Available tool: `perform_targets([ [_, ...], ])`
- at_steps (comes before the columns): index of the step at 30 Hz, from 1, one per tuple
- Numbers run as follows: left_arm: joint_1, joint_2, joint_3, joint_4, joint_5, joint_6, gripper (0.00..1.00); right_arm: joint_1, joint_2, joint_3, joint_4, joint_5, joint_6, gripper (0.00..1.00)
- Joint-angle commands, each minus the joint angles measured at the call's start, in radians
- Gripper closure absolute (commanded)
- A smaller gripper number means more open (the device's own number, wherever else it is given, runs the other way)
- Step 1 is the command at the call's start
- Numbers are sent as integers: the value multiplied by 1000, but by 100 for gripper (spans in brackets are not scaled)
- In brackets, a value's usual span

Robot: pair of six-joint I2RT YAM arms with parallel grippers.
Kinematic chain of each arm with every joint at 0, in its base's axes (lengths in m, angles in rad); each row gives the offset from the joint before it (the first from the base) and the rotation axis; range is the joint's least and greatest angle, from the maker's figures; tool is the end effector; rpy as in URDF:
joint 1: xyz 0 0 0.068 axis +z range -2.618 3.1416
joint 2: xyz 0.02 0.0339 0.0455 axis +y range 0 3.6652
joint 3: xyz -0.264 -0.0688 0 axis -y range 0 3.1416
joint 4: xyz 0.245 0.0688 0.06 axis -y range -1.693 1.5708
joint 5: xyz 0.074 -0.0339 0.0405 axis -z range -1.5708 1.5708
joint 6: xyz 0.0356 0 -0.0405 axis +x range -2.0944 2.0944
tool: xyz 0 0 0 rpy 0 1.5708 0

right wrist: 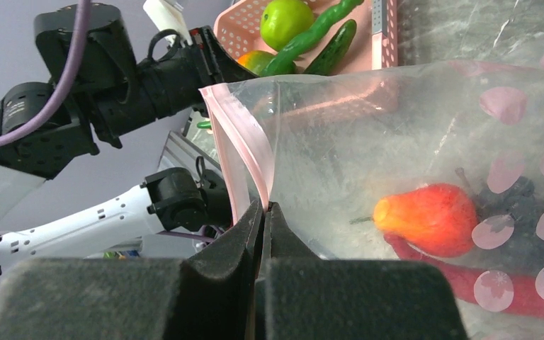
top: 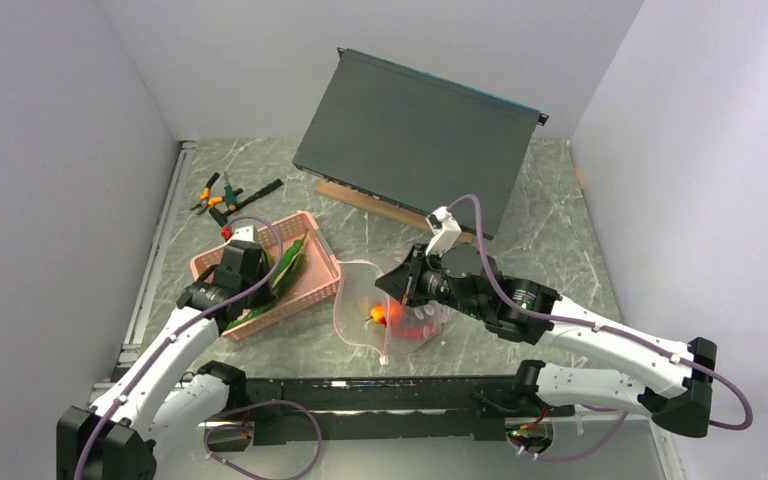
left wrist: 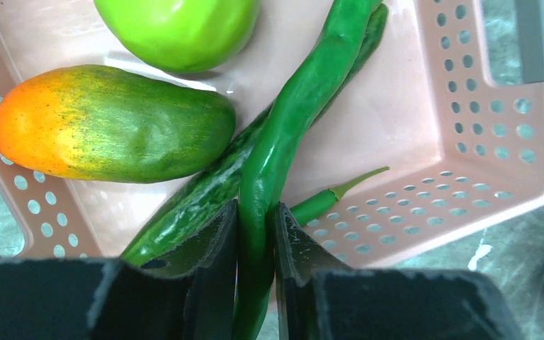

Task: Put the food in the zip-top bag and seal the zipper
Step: Pick up the fake vegetable from the bin, then place the fake vegetable in the zipper food storage bag.

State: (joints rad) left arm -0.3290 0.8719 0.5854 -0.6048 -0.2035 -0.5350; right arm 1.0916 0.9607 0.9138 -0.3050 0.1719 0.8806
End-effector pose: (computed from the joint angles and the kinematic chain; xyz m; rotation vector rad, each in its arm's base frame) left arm 0.1637 -0.0483 0.2192 -0.3385 2.4180 -0.1348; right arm 0.1062 0.1912 0.3407 -0.0952 2.0942 1.1186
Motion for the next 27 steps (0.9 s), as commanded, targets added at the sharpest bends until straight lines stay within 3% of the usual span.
perform_targets([
  [1,-4,-54,68,-44,31,-2,78,-4,-14,-9,30,-9,3,100],
  [11,-3,-196,203,-234,82,-39,91,-4,-13,-13,35,-9,6,100],
  [19,-4,-385,398,-370,261,8,95,-3,-12,-7,36,1,2,100],
  [27,-4,-406,523,-509,484,26,100,-3,8,30,22,87,45,100],
])
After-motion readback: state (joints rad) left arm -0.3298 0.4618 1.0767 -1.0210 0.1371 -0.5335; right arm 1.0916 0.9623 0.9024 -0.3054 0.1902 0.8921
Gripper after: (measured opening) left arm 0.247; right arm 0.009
